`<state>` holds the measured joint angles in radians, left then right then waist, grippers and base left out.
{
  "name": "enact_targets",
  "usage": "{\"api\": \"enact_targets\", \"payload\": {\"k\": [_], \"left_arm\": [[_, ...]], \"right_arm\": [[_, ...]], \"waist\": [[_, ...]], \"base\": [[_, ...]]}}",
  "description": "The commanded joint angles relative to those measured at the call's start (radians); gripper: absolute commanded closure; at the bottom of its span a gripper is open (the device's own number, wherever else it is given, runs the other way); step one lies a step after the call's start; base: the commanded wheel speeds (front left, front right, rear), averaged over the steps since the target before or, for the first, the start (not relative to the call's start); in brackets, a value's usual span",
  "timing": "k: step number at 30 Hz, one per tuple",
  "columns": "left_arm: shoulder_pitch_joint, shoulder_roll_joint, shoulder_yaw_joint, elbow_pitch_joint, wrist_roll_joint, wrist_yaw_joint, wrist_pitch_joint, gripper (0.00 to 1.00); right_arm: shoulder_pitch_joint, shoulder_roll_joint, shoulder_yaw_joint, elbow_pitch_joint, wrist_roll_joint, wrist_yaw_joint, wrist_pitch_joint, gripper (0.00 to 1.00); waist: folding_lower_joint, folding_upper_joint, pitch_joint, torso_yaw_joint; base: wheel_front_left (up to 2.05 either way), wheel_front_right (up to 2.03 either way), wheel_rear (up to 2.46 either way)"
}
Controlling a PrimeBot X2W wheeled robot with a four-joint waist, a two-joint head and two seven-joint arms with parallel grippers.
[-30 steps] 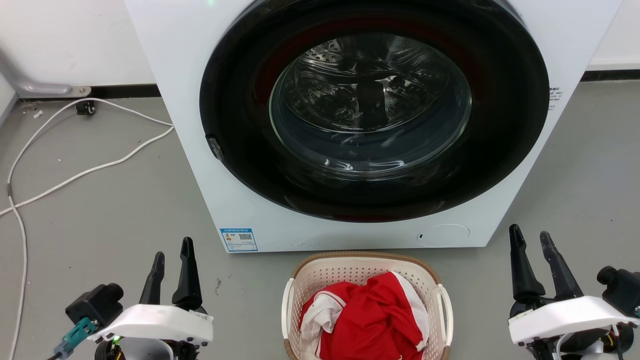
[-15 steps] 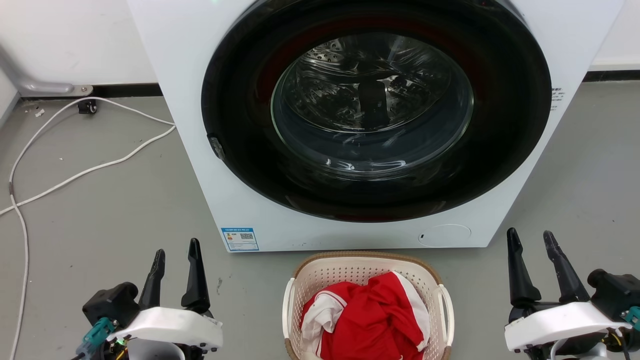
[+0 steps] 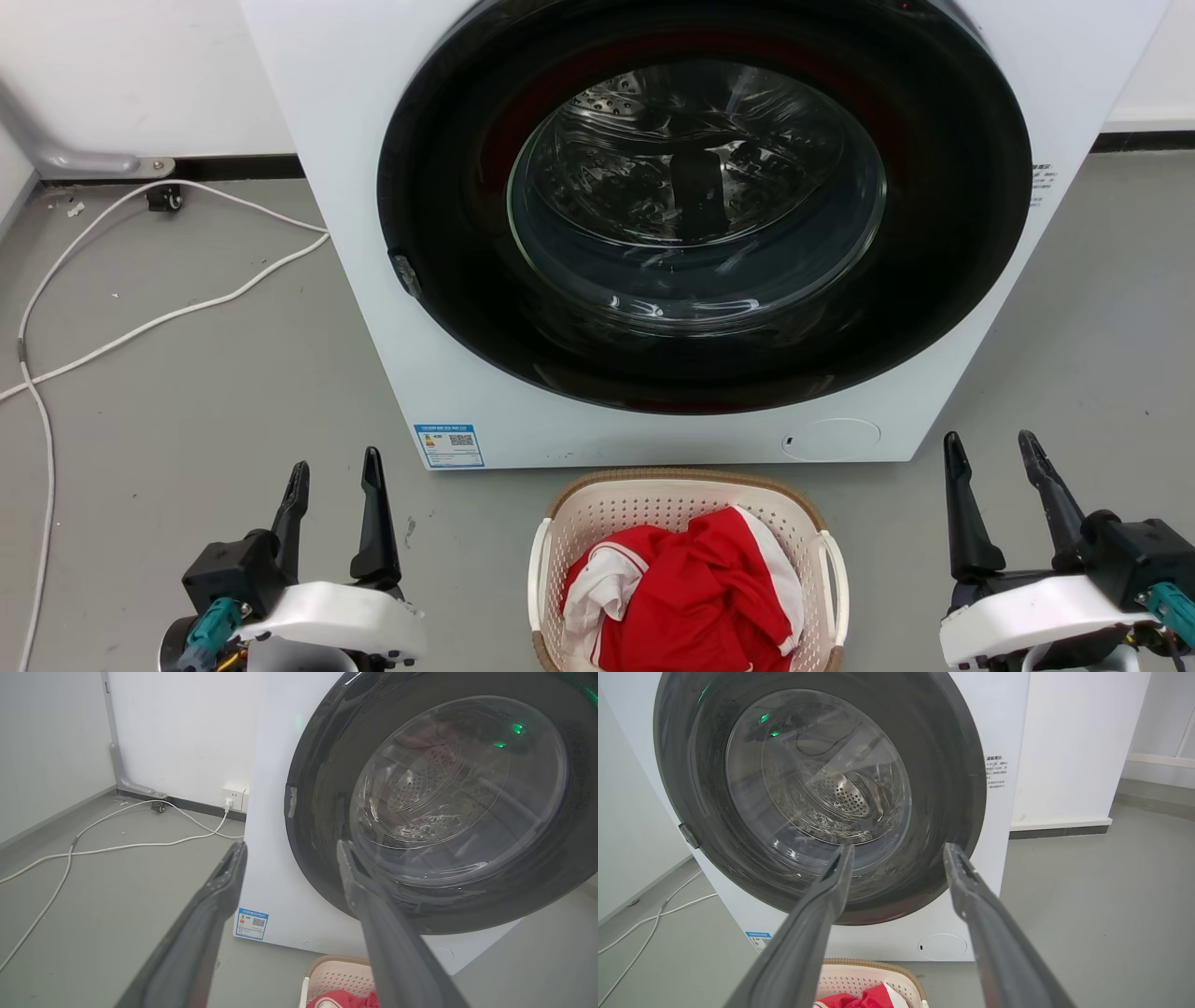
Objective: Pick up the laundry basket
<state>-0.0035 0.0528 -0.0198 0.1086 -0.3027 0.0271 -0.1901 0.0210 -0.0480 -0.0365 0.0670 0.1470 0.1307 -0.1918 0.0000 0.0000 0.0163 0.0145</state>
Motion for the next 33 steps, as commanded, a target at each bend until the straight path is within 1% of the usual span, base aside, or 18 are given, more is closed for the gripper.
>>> {"api": "enact_targets", "payload": {"k": [1,20,33], "left_arm": [[0.006,0.006,-0.002,-0.011,0.026,0.006,-0.011,0.0],[0.018,0.006,-0.012,-0.017,0.176,0.018,-0.047,0.0],[0.027,0.003,-0.011,-0.019,0.268,0.027,-0.071,0.0]], "right_arm": [[0.005,-0.003,-0.002,-0.012,-0.022,0.0,-0.009,0.0],[0.02,-0.003,-0.008,-0.031,-0.151,0.0,-0.046,0.0],[0.028,-0.003,-0.018,-0.033,-0.208,0.0,-0.069,0.0]], "waist": [[0.0,0.0,0.001,0.0],[0.0,0.0,0.002,0.004],[0.0,0.0,0.003,0.007]], "base": [[0.0,0.0,0.0],[0.0,0.0,0.0],[0.0,0.0,0.0]]}}
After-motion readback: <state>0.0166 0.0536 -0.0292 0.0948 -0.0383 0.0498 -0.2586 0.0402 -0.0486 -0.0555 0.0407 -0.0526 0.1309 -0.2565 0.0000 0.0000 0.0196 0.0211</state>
